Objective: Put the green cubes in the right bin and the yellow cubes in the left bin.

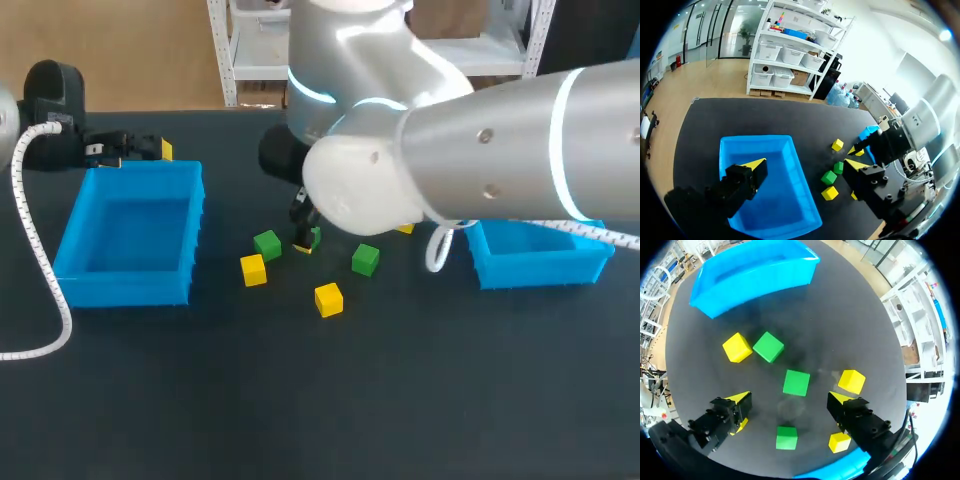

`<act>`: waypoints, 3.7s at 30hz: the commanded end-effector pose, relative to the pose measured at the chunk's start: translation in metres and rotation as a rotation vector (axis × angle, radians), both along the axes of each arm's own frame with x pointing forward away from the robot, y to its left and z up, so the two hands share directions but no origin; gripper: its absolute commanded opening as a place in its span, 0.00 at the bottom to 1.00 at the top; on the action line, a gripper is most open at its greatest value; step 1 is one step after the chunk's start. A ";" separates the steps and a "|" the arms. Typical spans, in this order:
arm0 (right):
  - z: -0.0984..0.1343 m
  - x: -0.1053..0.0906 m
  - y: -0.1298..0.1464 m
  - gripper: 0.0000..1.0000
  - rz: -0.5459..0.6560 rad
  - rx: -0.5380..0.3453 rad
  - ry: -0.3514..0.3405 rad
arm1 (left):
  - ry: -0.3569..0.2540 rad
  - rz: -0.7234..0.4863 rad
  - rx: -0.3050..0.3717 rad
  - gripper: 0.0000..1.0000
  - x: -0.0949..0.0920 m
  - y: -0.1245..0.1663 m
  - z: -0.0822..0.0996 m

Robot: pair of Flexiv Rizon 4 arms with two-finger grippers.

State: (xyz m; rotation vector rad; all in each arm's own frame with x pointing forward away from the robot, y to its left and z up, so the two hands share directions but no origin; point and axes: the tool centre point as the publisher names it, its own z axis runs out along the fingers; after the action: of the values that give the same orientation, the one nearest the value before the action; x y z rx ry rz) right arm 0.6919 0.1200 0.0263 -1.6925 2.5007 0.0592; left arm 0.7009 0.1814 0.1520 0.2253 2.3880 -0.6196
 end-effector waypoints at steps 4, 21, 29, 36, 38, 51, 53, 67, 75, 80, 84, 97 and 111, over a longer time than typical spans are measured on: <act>-0.016 0.016 0.007 1.00 0.003 -0.029 0.021 | -0.005 -0.004 -0.007 1.00 0.000 0.002 -0.002; -0.036 0.012 0.009 0.27 -0.046 -0.066 0.009 | -0.005 -0.004 -0.007 1.00 0.000 0.002 -0.002; -0.026 0.014 0.004 0.00 -0.069 -0.069 -0.029 | -0.005 -0.004 -0.007 1.00 0.000 0.002 -0.002; -0.005 0.018 0.001 0.00 -0.063 -0.065 -0.063 | -0.005 -0.004 -0.007 1.00 0.000 0.002 -0.002; 0.001 0.019 -0.001 0.00 -0.064 -0.056 -0.070 | -0.005 -0.004 -0.007 1.00 0.000 0.002 -0.002; 0.048 0.024 -0.022 0.00 -0.127 0.034 -0.142 | -0.005 -0.004 -0.007 1.00 0.000 0.002 -0.002; 0.056 0.023 -0.027 0.00 -0.148 0.055 -0.155 | -0.005 -0.004 -0.007 1.00 0.000 0.002 -0.002; 0.100 0.026 -0.088 0.00 -0.275 0.104 -0.242 | -0.005 -0.004 -0.007 1.00 0.000 0.002 -0.002; 0.109 0.028 -0.127 0.00 -0.373 0.111 -0.266 | -0.005 -0.004 -0.007 1.00 0.000 0.002 -0.002; 0.105 0.026 -0.153 0.00 -0.439 0.101 -0.266 | -0.005 -0.004 -0.007 1.00 0.000 0.002 -0.002; 0.097 0.026 -0.176 0.00 -0.502 0.080 -0.257 | -0.005 -0.004 -0.007 1.00 0.000 0.002 -0.002; 0.081 0.031 -0.239 0.00 -0.654 0.017 -0.236 | -0.005 -0.004 -0.007 1.00 0.000 0.002 -0.002; 0.061 0.017 -0.279 0.00 -0.754 -0.048 -0.191 | -0.005 -0.004 -0.007 1.00 0.000 0.002 -0.002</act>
State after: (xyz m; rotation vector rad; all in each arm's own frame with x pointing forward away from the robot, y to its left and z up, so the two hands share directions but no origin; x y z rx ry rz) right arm 0.7127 -0.1545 0.0882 -0.6433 2.8196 -0.2166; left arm 0.7009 0.1814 0.1520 0.2253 2.3880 -0.6195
